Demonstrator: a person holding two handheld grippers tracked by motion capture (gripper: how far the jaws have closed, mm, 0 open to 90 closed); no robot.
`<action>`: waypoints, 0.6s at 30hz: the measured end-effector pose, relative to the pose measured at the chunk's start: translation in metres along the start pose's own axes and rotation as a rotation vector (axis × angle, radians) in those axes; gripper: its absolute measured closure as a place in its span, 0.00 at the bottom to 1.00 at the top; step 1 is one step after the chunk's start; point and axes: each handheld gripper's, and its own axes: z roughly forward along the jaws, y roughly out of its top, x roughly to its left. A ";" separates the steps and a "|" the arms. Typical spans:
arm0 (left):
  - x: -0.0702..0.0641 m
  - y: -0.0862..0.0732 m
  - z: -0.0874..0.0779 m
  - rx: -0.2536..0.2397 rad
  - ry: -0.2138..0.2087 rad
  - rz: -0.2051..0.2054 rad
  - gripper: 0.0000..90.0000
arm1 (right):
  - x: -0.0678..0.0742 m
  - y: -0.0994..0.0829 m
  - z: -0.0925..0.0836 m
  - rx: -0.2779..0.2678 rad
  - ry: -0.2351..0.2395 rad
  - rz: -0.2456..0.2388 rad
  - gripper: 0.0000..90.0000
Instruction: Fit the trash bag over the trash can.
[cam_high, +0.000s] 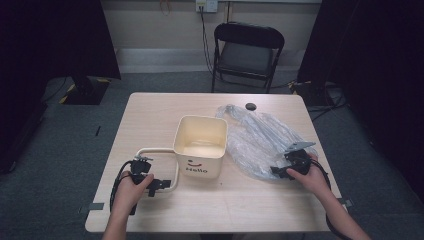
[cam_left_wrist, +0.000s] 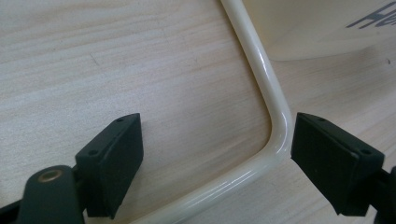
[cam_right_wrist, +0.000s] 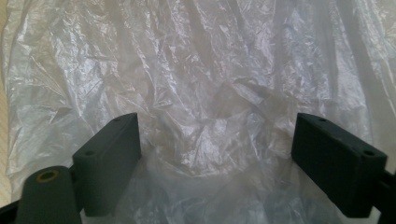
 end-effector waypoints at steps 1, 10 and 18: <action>0.000 0.000 0.000 0.002 -0.001 -0.001 0.18 | 0.001 0.001 0.000 0.003 0.002 -0.002 0.20; -0.002 0.000 -0.002 0.000 0.004 0.004 0.18 | 0.009 0.006 -0.002 -0.007 -0.006 0.010 0.61; -0.002 0.000 -0.003 -0.004 0.005 0.005 0.18 | 0.015 0.009 0.002 -0.033 -0.034 0.040 0.94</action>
